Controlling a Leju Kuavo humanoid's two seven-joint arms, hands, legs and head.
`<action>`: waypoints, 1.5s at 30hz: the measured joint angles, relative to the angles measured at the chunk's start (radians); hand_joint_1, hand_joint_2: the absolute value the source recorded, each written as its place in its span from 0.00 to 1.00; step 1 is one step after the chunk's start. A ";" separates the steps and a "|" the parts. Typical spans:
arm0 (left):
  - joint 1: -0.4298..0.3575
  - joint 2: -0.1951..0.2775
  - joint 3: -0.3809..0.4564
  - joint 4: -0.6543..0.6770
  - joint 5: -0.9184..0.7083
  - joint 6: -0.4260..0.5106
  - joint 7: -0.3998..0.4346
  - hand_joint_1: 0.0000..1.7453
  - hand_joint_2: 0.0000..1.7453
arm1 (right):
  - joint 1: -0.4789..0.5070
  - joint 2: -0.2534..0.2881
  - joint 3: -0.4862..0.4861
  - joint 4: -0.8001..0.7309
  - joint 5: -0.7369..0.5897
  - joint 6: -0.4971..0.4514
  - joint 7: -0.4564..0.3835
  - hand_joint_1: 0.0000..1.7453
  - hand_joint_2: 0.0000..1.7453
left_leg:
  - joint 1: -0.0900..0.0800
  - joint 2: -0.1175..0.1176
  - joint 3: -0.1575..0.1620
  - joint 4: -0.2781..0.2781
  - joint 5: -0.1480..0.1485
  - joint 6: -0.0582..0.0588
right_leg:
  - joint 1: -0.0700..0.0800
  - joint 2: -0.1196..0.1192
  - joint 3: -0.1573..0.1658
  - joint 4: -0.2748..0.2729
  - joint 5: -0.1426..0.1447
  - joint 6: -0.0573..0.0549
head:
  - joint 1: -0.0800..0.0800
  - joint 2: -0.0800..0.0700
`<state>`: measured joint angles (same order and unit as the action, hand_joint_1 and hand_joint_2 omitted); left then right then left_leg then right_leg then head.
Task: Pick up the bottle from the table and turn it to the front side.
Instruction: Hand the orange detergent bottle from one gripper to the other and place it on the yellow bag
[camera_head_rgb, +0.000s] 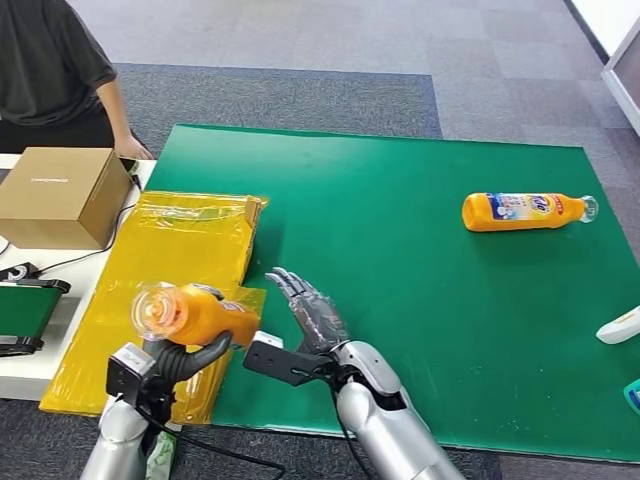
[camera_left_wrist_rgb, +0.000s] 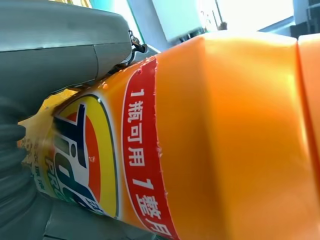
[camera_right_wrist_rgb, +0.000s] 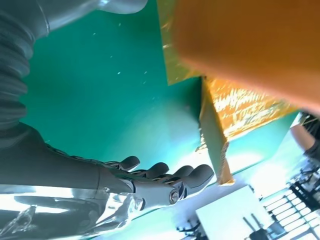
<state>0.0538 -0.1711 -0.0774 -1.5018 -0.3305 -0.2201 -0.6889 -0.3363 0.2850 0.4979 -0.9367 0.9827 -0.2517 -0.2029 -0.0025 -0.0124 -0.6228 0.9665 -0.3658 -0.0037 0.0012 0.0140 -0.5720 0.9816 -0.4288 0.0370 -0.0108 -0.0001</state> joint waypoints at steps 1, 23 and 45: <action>0.005 0.000 0.004 -0.013 -0.037 0.025 0.009 0.69 1.00 | 0.008 -0.003 -0.011 -0.012 0.002 -0.001 0.002 0.00 1.00 | 0.000 0.000 0.000 0.000 0.000 0.000 | 0.000 0.000 0.000 0.000 0.000 0.000 | 0.000 0.000; -0.024 0.211 0.136 0.007 -0.870 0.309 0.429 0.34 1.00 | 0.252 -0.047 -0.283 -0.348 0.063 0.074 -0.039 0.00 1.00 | 0.000 0.000 0.000 0.000 -0.001 -0.001 | 0.000 0.000 0.000 0.000 -0.001 -0.002 | 0.000 0.000; -0.178 0.306 -0.004 0.294 -0.815 0.488 0.284 0.00 1.00 | 0.249 -0.046 -0.305 -0.296 -0.019 0.087 -0.079 0.00 1.00 | 0.000 0.000 0.000 0.000 0.000 -0.001 | 0.000 0.000 0.000 0.001 -0.001 -0.002 | 0.000 0.000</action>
<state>-0.1237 0.1348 -0.0815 -1.2079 -1.1451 0.2674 -0.4048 -0.0875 0.2387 0.1930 -1.2325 0.9636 -0.1651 -0.2822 -0.0024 -0.0126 -0.6225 0.9664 -0.3655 -0.0048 0.0014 0.0137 -0.5720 0.9826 -0.4300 0.0350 -0.0110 -0.0002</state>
